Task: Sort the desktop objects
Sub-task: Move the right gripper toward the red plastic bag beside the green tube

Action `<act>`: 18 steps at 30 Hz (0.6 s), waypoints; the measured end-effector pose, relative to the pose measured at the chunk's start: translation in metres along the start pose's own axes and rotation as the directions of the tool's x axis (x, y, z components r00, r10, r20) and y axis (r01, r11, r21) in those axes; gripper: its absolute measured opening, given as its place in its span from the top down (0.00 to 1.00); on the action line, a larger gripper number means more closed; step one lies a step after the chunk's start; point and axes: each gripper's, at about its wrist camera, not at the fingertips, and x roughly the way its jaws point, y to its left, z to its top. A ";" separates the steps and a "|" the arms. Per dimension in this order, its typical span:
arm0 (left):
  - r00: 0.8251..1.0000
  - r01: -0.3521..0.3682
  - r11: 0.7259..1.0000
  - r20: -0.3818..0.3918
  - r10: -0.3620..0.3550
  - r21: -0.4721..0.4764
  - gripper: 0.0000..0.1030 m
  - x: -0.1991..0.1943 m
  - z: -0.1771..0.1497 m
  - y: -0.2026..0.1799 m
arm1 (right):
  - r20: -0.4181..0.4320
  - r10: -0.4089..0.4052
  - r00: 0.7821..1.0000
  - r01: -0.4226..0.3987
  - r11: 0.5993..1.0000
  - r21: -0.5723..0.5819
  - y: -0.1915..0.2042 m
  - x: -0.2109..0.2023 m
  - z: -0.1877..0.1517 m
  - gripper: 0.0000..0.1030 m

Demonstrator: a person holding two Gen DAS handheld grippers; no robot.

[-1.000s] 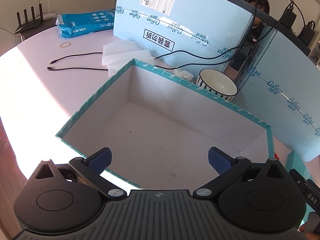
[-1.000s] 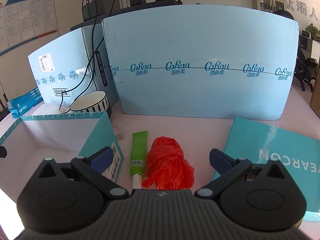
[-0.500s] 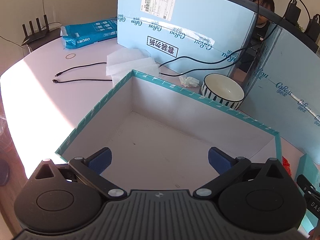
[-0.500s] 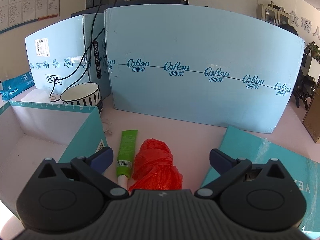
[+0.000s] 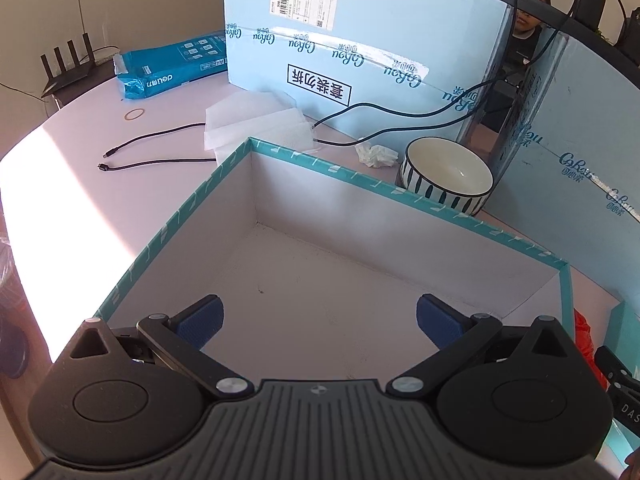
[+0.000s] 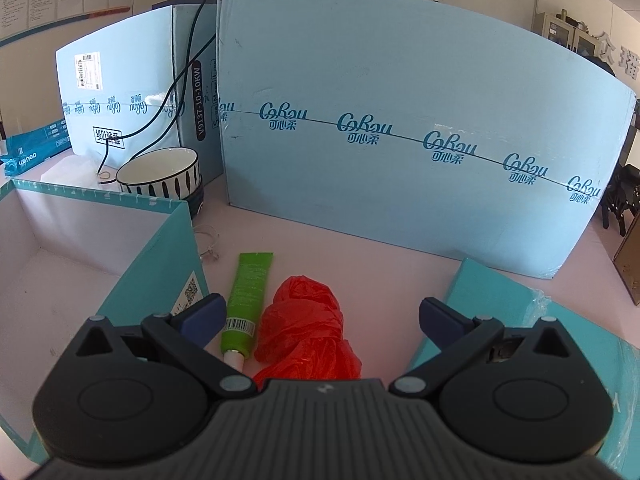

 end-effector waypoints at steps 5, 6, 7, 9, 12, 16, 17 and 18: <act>1.000 -0.008 1.000 -0.008 0.008 0.008 0.00 0.004 0.005 -0.003 | -0.016 -0.008 1.000 0.009 1.000 0.017 -0.007 0.004 0.000 0.00; 1.000 -0.010 1.000 -0.009 0.010 0.006 0.00 0.004 0.006 -0.002 | -0.017 -0.008 1.000 0.008 1.000 0.016 -0.007 0.004 -0.001 0.00; 1.000 -0.011 1.000 -0.010 0.011 0.001 0.00 0.004 0.007 -0.001 | -0.017 -0.007 1.000 0.008 1.000 0.015 -0.007 0.004 -0.002 0.00; 1.000 -0.012 1.000 -0.004 0.012 -0.015 0.00 0.003 0.011 0.003 | -0.016 -0.009 1.000 0.009 1.000 0.014 -0.007 0.004 -0.004 0.00; 1.000 -0.015 0.999 0.016 0.016 -0.048 0.00 0.000 0.015 0.011 | -0.006 -0.034 0.999 0.035 0.999 0.022 -0.007 0.000 -0.004 0.00; 1.000 -0.010 0.996 0.021 0.012 -0.084 0.00 0.002 0.016 0.017 | 0.027 -0.022 0.999 0.020 0.998 0.057 -0.009 -0.002 0.001 0.00; 1.000 -0.008 0.996 0.017 0.010 -0.093 0.00 0.003 0.016 0.019 | 0.022 -0.011 1.000 0.010 0.998 0.059 -0.009 -0.002 0.002 0.00; 1.000 -0.005 0.995 0.011 0.006 -0.100 0.00 0.005 0.015 0.019 | 0.022 0.010 1.000 -0.012 0.998 0.060 -0.008 -0.002 0.002 0.00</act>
